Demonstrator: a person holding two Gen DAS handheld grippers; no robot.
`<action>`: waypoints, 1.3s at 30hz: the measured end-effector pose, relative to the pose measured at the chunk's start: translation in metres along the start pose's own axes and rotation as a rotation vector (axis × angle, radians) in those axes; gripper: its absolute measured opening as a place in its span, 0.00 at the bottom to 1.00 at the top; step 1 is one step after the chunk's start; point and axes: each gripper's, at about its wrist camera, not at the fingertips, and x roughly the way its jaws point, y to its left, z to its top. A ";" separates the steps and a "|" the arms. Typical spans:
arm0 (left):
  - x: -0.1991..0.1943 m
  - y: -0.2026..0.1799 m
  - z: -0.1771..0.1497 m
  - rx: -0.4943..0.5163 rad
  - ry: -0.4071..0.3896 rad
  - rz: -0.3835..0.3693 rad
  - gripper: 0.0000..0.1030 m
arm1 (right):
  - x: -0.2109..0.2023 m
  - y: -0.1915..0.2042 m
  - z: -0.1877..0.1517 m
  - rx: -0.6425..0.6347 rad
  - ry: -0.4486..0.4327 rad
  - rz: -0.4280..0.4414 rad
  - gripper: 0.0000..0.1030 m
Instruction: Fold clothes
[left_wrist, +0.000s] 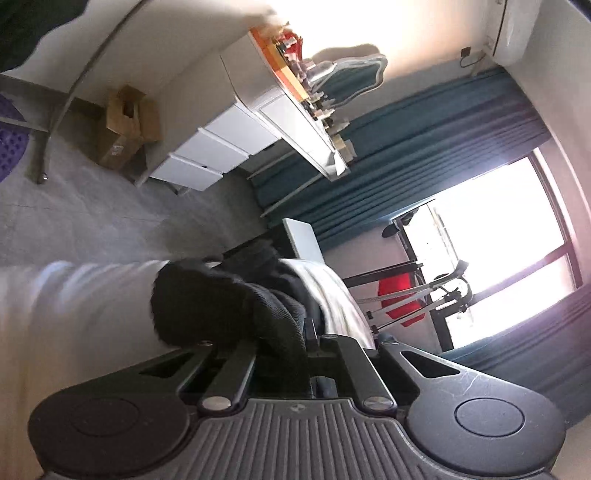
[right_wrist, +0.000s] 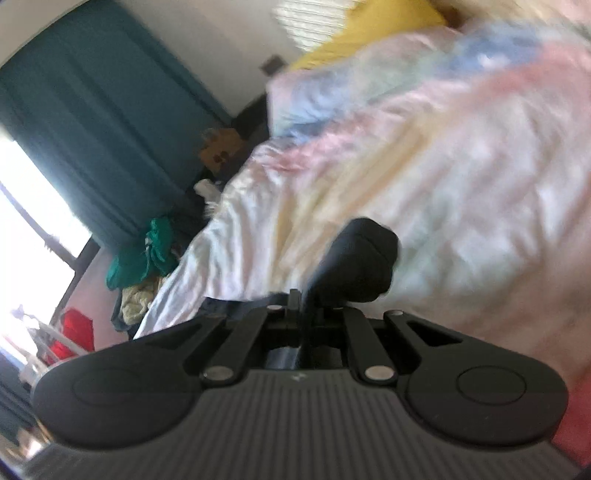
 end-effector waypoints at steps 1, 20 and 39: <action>0.013 -0.013 0.009 0.010 0.008 0.002 0.03 | 0.009 0.016 0.005 -0.016 0.002 0.002 0.05; 0.404 -0.119 0.003 0.351 0.090 0.430 0.05 | 0.283 0.205 -0.066 -0.470 0.026 -0.108 0.05; 0.281 -0.095 -0.030 0.319 0.139 0.273 0.81 | 0.174 0.120 -0.045 -0.074 0.334 0.202 0.67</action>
